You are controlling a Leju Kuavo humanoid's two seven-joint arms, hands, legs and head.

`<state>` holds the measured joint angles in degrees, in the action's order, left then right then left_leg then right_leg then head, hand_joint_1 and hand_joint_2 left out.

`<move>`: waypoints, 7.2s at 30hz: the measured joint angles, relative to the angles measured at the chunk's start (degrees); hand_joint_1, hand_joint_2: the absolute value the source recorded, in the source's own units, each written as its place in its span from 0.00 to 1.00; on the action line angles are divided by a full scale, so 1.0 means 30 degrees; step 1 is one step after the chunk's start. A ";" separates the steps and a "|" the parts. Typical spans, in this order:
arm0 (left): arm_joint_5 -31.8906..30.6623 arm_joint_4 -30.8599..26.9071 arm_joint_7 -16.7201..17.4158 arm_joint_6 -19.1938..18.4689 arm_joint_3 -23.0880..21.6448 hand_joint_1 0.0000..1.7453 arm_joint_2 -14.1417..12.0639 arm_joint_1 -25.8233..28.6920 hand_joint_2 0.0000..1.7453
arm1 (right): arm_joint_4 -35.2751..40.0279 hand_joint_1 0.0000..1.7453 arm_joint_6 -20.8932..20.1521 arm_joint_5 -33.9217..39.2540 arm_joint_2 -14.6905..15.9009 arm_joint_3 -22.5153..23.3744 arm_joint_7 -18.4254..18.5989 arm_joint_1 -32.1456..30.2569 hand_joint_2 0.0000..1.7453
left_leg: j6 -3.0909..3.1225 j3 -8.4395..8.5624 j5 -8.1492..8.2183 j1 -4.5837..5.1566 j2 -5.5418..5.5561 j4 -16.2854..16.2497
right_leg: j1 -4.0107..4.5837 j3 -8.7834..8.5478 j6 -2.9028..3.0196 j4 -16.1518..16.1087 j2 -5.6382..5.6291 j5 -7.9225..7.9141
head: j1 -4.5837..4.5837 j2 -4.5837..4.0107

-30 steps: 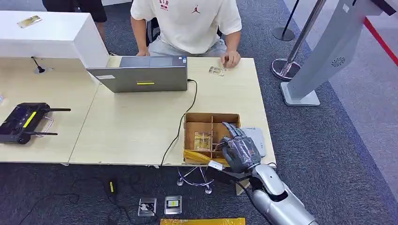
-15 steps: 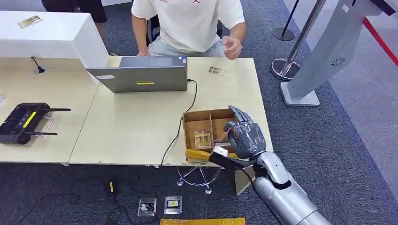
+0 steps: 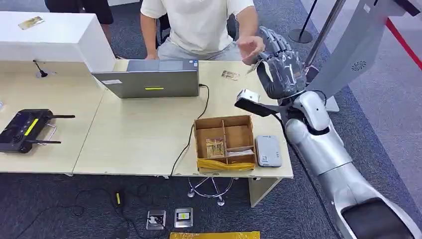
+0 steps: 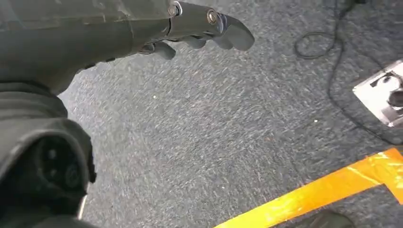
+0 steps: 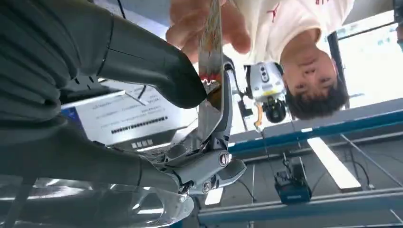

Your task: Pass the card to the sensor for recognition and then transmit it.

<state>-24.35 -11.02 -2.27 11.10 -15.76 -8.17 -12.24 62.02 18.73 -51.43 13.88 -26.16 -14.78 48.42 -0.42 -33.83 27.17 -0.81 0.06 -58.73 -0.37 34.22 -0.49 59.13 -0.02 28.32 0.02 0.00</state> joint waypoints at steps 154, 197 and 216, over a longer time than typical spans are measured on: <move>0.1982 -0.0036 0.0670 0.1093 -0.0400 0.00 0.0131 0.1843 0.00 | -1.7184 0.00 -0.7942 -1.2211 -0.1099 3.2028 0.8744 -1.2504 1.00 | 0.0062 0.0138 0.0174 -0.0021 -0.0060 0.0025 | 0.0023 -0.0149 -0.0024 -0.0148 -0.0032 0.0082 | 0.0015 0.0000; 0.1815 -0.0036 0.0422 0.1071 -0.0495 0.00 -0.1210 0.1161 0.00 | -1.7192 0.00 -0.7978 -1.2211 -0.2083 3.1999 0.9181 -1.2790 1.00 | 0.0058 0.0142 0.0171 -0.0023 -0.0060 0.0026 | 0.0025 -0.0153 -0.0024 -0.0144 -0.0032 0.0082 | 0.0015 0.0000; 0.2150 -0.0036 0.0444 0.1085 -0.0495 0.00 -0.1326 0.1206 0.00 | -1.7192 0.00 -0.8052 -1.2210 -0.2295 3.0804 0.9297 -1.2810 1.00 | 0.0058 0.0141 0.0171 -0.0022 -0.0060 0.0026 | 0.0023 -0.0156 -0.0024 -0.0145 -0.0032 0.0082 | 0.0007 0.0000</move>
<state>-17.90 -11.12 -0.94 14.36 -17.25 -12.15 -8.62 10.45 -5.42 -88.06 6.99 66.25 13.11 9.99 -0.24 -33.41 27.68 -0.87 -0.12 -58.65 -0.30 33.75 -0.56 58.70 -0.11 28.57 0.04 0.00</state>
